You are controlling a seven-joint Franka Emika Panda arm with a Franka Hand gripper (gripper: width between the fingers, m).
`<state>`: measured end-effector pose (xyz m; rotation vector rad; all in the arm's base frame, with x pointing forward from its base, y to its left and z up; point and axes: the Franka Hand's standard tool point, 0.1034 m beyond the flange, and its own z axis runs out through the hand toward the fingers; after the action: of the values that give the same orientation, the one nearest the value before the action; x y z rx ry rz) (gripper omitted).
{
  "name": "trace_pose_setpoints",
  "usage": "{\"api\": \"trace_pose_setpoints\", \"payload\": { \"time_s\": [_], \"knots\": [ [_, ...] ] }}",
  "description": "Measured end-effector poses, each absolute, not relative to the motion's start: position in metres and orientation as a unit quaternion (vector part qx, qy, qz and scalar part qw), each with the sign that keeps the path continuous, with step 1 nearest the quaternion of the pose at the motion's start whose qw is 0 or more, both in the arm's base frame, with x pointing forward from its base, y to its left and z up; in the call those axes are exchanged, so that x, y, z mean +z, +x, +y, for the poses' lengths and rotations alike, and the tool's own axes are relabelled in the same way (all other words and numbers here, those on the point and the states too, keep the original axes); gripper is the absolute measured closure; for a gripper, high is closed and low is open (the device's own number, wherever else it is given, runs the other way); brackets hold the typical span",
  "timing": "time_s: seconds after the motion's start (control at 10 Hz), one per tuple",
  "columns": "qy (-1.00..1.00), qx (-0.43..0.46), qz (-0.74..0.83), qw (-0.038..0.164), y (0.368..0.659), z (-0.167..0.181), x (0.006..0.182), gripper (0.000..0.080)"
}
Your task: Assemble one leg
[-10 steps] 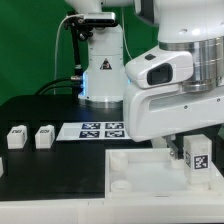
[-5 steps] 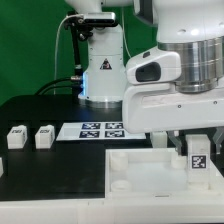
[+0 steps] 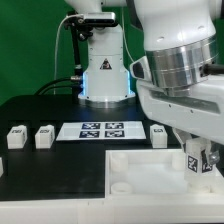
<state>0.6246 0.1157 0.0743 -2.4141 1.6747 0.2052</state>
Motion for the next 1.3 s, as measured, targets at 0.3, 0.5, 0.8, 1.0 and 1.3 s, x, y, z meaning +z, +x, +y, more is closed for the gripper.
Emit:
{"api": "trace_pose_setpoints", "payload": {
  "time_s": [0.3,0.5,0.8,1.0,1.3],
  "knots": [
    [-0.736,0.083,0.665,0.095,0.6249,0.1204,0.0740,0.0506],
    [-0.748,0.081,0.651,0.096,0.6248,0.1208,0.0739,0.0433],
    [-0.841,0.067,0.527,0.100,0.6221,0.1233,0.0729,0.0171],
    [-0.913,0.047,0.394,0.096,0.6213,0.1242,0.0724,0.0156],
    [-0.978,0.018,0.193,0.081,0.6221,0.1221,0.0717,0.0150]
  ]
}}
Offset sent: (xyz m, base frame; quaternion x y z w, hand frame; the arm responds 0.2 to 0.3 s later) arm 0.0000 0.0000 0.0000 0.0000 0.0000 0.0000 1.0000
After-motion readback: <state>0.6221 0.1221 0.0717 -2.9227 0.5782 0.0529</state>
